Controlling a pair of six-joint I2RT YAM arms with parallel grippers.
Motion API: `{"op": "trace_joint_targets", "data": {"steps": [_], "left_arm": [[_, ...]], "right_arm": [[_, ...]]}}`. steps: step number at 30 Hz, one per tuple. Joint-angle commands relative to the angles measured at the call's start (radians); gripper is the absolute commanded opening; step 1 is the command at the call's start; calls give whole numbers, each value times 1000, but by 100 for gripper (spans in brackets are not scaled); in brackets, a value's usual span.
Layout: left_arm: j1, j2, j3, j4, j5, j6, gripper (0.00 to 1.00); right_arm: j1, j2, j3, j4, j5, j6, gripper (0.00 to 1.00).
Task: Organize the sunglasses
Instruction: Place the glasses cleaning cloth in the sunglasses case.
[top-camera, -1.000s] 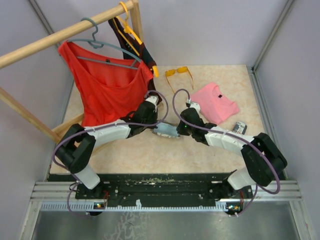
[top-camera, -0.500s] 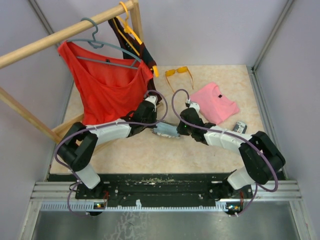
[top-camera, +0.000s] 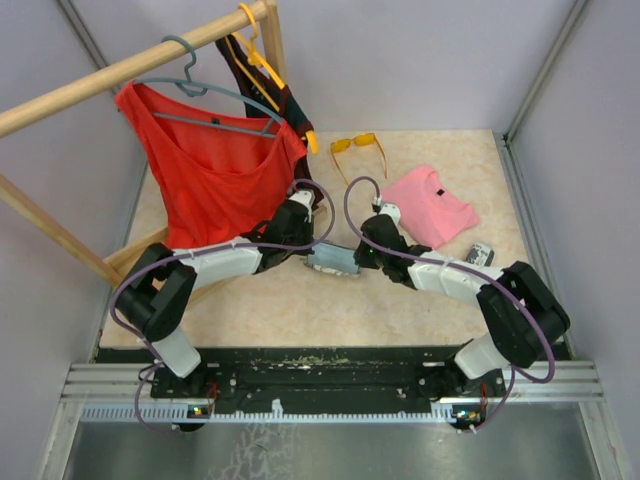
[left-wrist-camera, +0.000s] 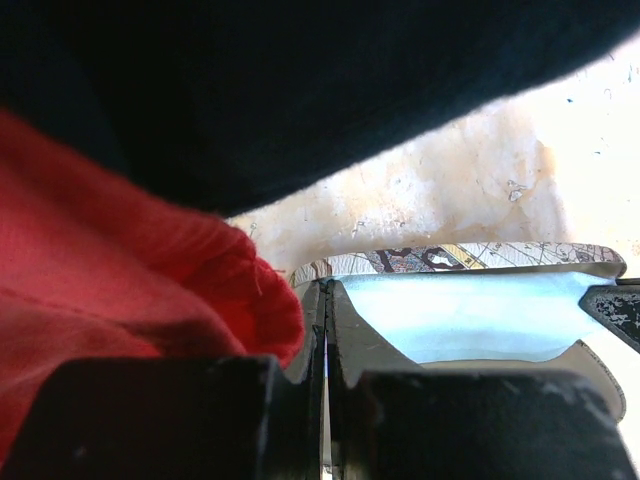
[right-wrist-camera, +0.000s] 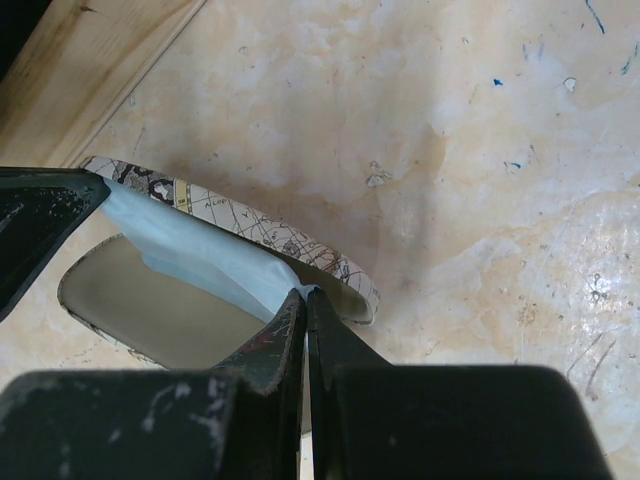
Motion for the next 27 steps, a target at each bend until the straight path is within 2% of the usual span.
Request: {"op": "trace_joint_targets", "data": {"steps": [1, 27], "left_arm": [[11, 19, 26, 29, 11, 15, 0], [19, 20, 19, 58, 13, 4, 0]], "right_arm": [[-14, 18, 58, 45, 22, -7, 0], [-19, 47, 64, 49, 16, -17, 0]]}}
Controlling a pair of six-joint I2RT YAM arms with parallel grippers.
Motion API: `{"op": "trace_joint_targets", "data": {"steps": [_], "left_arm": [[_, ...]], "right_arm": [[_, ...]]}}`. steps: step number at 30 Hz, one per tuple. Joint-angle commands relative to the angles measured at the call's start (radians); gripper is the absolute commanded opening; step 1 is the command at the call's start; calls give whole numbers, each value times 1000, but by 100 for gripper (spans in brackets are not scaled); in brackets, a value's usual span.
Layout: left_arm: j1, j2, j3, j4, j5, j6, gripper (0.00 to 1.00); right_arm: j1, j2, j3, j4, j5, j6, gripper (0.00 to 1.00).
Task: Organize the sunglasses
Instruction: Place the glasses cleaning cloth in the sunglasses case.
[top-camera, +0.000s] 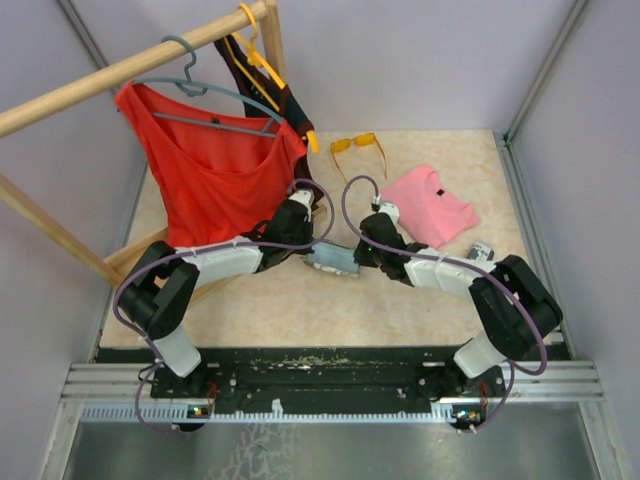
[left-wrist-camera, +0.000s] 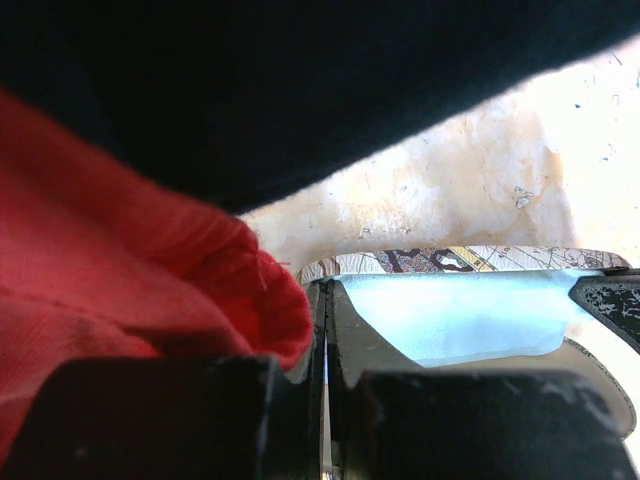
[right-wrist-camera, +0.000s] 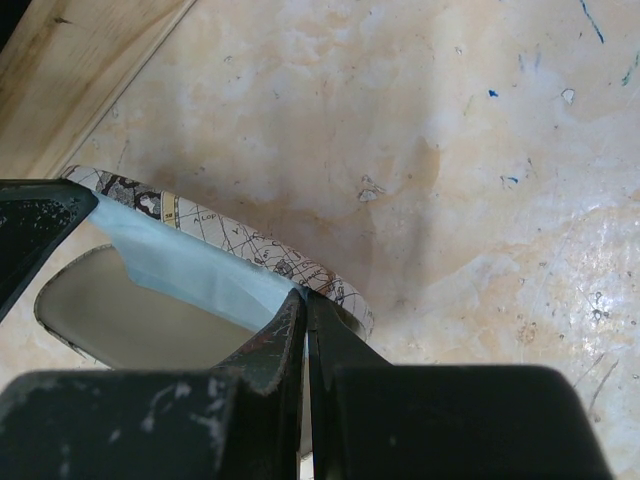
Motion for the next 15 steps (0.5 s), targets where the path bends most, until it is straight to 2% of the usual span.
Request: {"op": "trace_joint_targets", "data": {"steps": [1, 15], "left_arm": [[8, 3, 19, 38, 5, 4, 0], [10, 12, 22, 40, 5, 7, 0]], "right_arm": [[-9, -4, 45, 31, 12, -16, 0], [-9, -39, 43, 14, 39, -21, 19]]}}
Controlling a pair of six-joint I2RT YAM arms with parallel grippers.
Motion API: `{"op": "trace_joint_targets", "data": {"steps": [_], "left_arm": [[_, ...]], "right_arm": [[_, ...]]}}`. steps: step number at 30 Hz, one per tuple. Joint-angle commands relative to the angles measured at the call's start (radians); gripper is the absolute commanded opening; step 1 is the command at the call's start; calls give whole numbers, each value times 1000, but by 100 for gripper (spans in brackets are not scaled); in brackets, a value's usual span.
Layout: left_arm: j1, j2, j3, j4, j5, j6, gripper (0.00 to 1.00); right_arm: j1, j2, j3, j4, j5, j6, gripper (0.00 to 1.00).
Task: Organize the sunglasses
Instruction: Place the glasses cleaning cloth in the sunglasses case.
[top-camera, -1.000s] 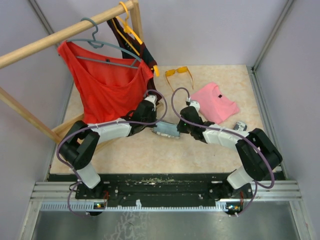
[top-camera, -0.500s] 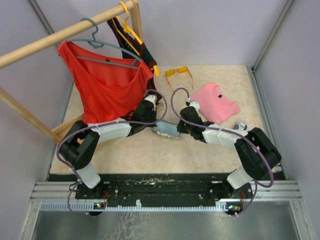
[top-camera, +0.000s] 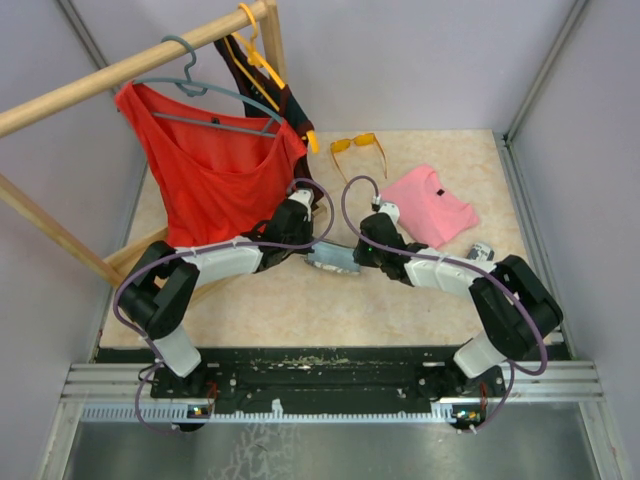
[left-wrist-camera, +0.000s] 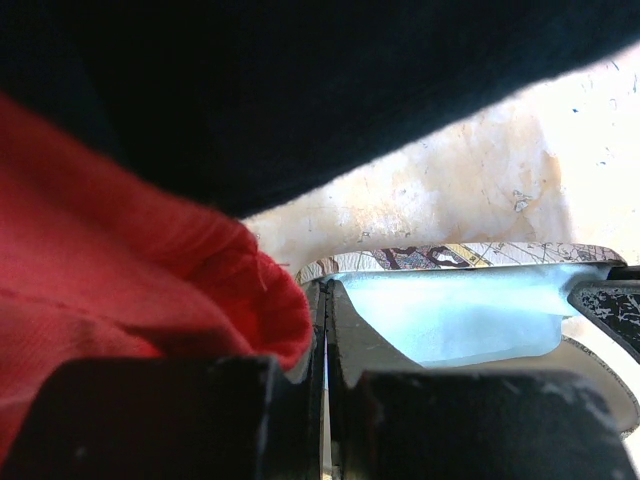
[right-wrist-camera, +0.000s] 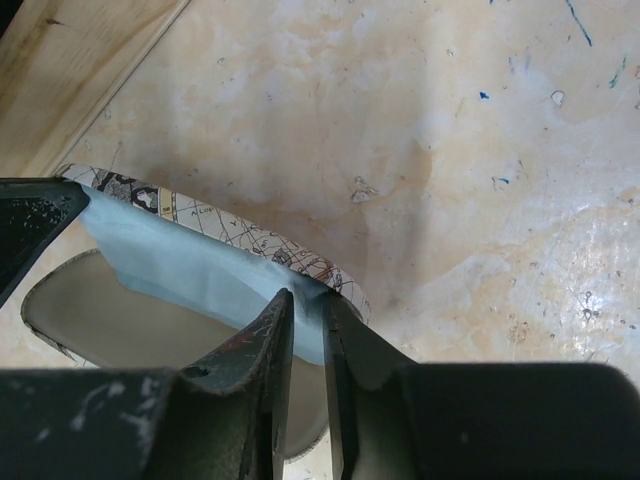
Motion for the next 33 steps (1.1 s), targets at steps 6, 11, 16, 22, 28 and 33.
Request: {"op": "trace_joint_targets", "data": {"steps": [6, 11, 16, 22, 28, 33], "left_arm": [[8, 10, 20, 32, 7, 10, 0], [8, 7, 17, 32, 12, 8, 3], [8, 4, 17, 31, 20, 10, 11], [8, -14, 12, 26, 19, 7, 21], [8, -49, 0, 25, 13, -1, 31], [8, -88, -6, 14, 8, -17, 37]], "right_arm": [[-9, -74, 43, 2, 40, -16, 24], [-8, -114, 34, -17, 53, -19, 25], [-9, -161, 10, -33, 63, -21, 25], [-9, -214, -24, -50, 79, -23, 26], [-9, -265, -55, -74, 96, -32, 26], [-11, -292, -62, -99, 111, -56, 27]]}}
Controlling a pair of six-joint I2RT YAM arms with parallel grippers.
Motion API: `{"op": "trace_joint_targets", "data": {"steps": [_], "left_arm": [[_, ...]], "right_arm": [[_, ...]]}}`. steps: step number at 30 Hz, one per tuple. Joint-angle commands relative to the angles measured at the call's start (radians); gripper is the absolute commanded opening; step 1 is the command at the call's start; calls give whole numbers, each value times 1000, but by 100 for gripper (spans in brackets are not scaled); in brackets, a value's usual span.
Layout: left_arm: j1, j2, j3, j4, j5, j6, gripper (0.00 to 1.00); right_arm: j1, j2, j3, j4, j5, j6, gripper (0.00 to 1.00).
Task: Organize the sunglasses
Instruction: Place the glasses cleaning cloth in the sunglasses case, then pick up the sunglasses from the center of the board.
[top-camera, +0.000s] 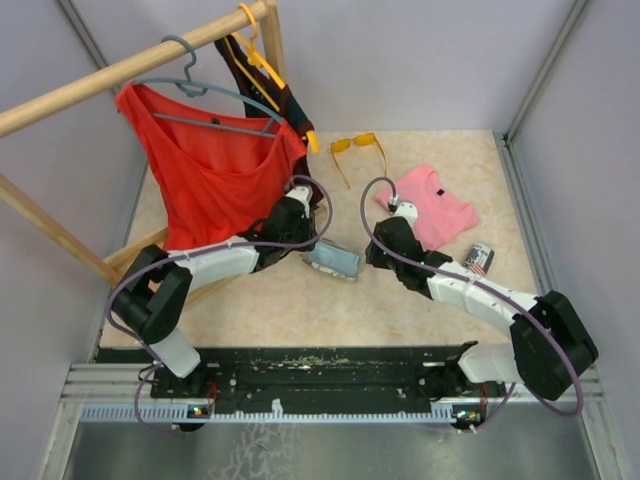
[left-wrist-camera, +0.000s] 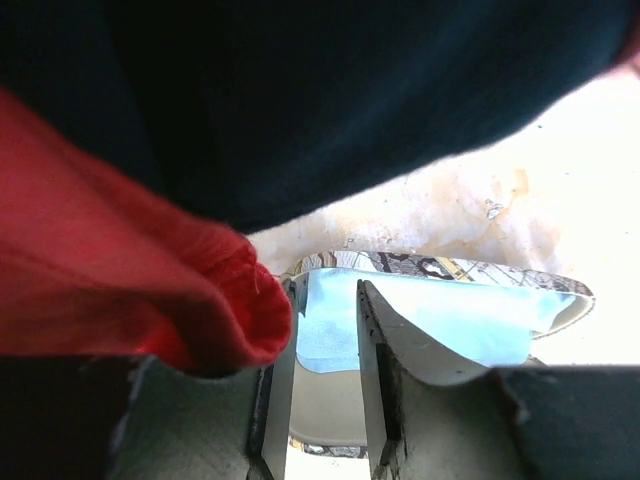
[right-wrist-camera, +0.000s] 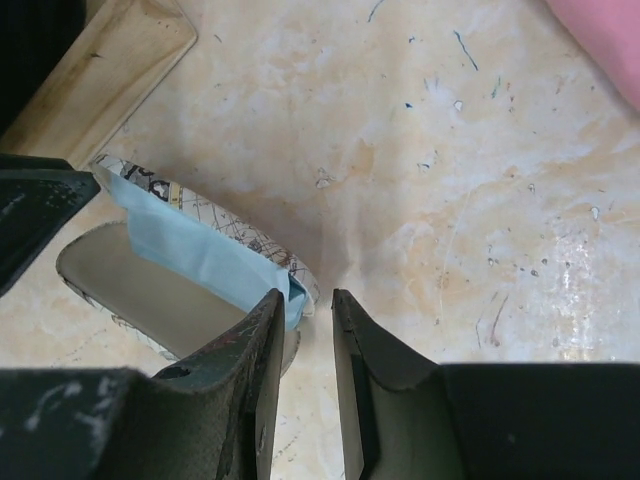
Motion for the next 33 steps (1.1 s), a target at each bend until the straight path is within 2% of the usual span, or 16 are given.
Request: {"op": "trace_joint_targets", "data": {"steps": [1, 12, 18, 24, 29, 33], "left_arm": [[6, -68, -8, 12, 1, -18, 37], [5, -225, -101, -27, 31, -105, 41], [5, -384, -188, -89, 75, -179, 41], [5, -601, -271, -175, 119, -214, 43], [5, -726, -309, -278, 85, -204, 45], [5, -799, -334, -321, 56, -201, 46]], "right_arm": [[-11, -50, 11, -13, 32, -41, 28], [-18, -59, 85, -97, 53, -124, 28], [-73, 9, 177, -54, 10, -229, 30], [-165, 297, 442, 45, -170, -383, 36], [-202, 623, 784, 3, -274, -483, 45], [-233, 844, 1052, -50, -337, -516, 47]]}}
